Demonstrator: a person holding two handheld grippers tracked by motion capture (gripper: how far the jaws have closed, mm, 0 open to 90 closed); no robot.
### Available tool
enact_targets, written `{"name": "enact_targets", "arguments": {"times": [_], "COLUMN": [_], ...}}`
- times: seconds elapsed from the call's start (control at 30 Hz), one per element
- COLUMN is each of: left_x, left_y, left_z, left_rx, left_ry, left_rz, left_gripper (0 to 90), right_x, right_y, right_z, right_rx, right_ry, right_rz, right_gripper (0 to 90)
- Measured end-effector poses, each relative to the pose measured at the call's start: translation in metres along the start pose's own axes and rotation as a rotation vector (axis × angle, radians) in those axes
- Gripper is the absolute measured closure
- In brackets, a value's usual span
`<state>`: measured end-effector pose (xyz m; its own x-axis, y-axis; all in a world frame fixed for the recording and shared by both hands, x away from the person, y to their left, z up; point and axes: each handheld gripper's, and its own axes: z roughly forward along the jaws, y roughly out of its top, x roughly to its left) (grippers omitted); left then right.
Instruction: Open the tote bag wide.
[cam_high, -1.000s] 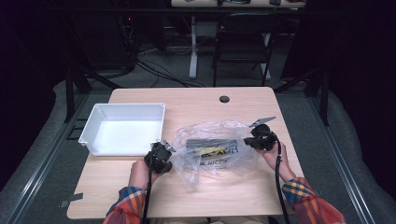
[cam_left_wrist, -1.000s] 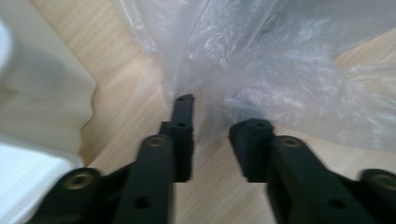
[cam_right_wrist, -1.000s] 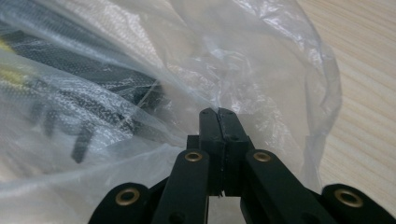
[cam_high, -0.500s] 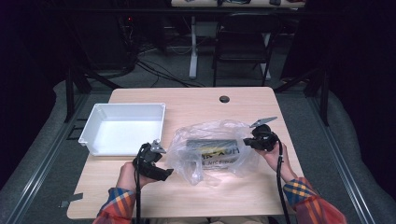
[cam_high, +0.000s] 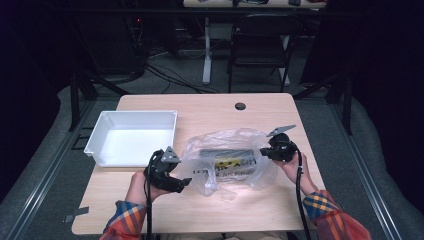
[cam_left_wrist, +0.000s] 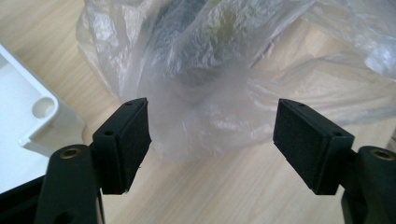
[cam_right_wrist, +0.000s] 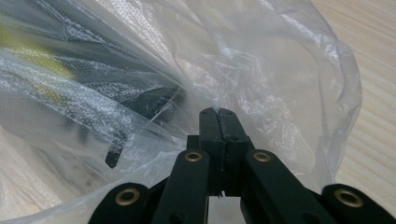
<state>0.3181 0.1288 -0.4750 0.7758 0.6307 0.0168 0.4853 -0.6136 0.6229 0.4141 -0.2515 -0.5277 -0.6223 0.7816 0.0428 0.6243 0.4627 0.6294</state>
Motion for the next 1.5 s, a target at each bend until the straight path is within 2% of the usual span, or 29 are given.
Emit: {"name": "enact_targets", "arguments": {"times": [0.03,0.1,0.13,0.17,0.23,0.27,0.33,0.37,0.4,0.43,0.47,0.5,0.57,0.6,0.63,0.67,0.7,0.87,0.97,1.0,1.03,1.2,1.27,1.33,1.37,1.43,1.47,1.5], "left_x": [0.0,0.0,0.001,0.002,0.006,0.011,0.014,0.02,0.023,0.026,0.027,0.027,0.03,0.031,0.032,0.032,0.031,0.031,0.032,0.032,0.031,0.029,0.028,0.029,0.031,0.034,0.034,0.036], "left_y": [0.003,0.004,0.007,0.01,0.015,0.017,0.017,0.017,0.017,0.018,0.018,0.018,0.018,0.017,0.015,0.015,0.012,0.011,0.009,0.009,0.008,0.006,0.006,0.006,0.007,0.008,0.008,0.009], "left_z": [0.005,0.008,0.011,0.015,0.021,0.03,0.036,0.051,0.058,0.065,0.071,0.071,0.083,0.086,0.092,0.092,0.097,0.101,0.101,0.102,0.102,0.101,0.097,0.094,0.089,0.086,0.086,0.087], "left_rx": [-0.023,-0.043,-0.06,-0.074,-0.119,-0.126,-0.114,-0.074,-0.062,-0.049,-0.025,-0.025,0.027,0.032,0.064,0.064,0.085,0.093,0.096,0.096,0.104,0.106,0.093,0.074,0.036,-0.005,-0.005,-0.015], "left_ry": [0.022,0.032,0.044,0.076,0.091,0.109,0.116,0.136,0.156,0.157,0.165,0.165,0.186,0.198,0.191,0.191,0.197,0.195,0.177,0.173,0.152,0.146,0.158,0.165,0.186,0.208,0.208,0.236], "left_rz": [-0.002,-0.002,-0.004,-0.008,-0.039,-0.069,-0.085,-0.115,-0.134,-0.15,-0.155,-0.155,-0.155,-0.155,-0.157,-0.157,-0.15,-0.152,-0.156,-0.157,-0.156,-0.149,-0.148,-0.154,-0.18,-0.208,-0.208,-0.22], "left_gripper": [30.7,36.5,36.5,40.3,49.5,61.4,68.4,71.5,74.4,76.9,78.7,80.2,81.7,83.2,85.3,86.2,87.0,88.7,89.2,89.4,89.4,89.4,89.2,88.9,88.8,88.7,88.8,88.7], "right_x": [0.001,0.002,0.002,0.002,0.003,0.001,0.001,0.0,0.0,0.0,0.0,0.0,0.0,-0.001,-0.002,-0.002,-0.003,0.001,0.002,0.004,0.006,0.012,0.013,0.012,0.006,0.003,0.003,0.0], "right_y": [0.001,0.001,0.001,0.001,0.002,0.002,0.002,0.001,0.001,0.001,0.001,0.001,0.0,0.0,-0.002,-0.002,-0.003,-0.003,-0.003,-0.004,-0.004,-0.007,-0.009,-0.009,-0.008,-0.005,-0.005,-0.001], "right_z": [0.0,0.0,0.0,0.001,0.001,0.002,0.002,0.005,0.006,0.008,0.009,0.009,0.012,0.013,0.014,0.015,0.016,0.02,0.022,0.022,0.021,0.018,0.012,0.01,0.006,0.004,0.004,0.004], "right_rx": [0.001,-0.001,-0.001,-0.004,-0.008,-0.005,0.0,0.004,0.005,0.006,0.01,0.01,0.022,0.029,0.044,0.048,0.056,0.069,0.083,0.101,0.113,0.143,0.16,0.156,0.114,0.069,0.069,0.017], "right_ry": [0.005,0.0,0.0,0.002,0.004,0.001,0.005,0.001,0.003,-0.004,-0.013,-0.013,-0.025,-0.038,-0.046,-0.045,-0.041,-0.057,-0.042,-0.017,-0.011,0.007,0.003,-0.006,0.001,0.006,0.006,0.001], "right_rz": [-0.003,-0.006,-0.006,-0.008,-0.003,-0.002,-0.002,0.003,0.004,0.005,0.004,0.004,0.003,-0.002,-0.013,-0.011,-0.008,-0.03,-0.035,-0.038,-0.044,-0.085,-0.093,-0.095,-0.082,-0.06,-0.06,-0.033], "right_gripper": [90.0,90.0,90.0,90.0,90.0,90.0,90.0,90.0,90.0,90.0,90.0,90.0,90.0,90.0,90.0,90.0,90.0,90.0,90.0,90.0,90.0,90.0,90.0,90.0,90.0,90.0,90.0,90.0]}}
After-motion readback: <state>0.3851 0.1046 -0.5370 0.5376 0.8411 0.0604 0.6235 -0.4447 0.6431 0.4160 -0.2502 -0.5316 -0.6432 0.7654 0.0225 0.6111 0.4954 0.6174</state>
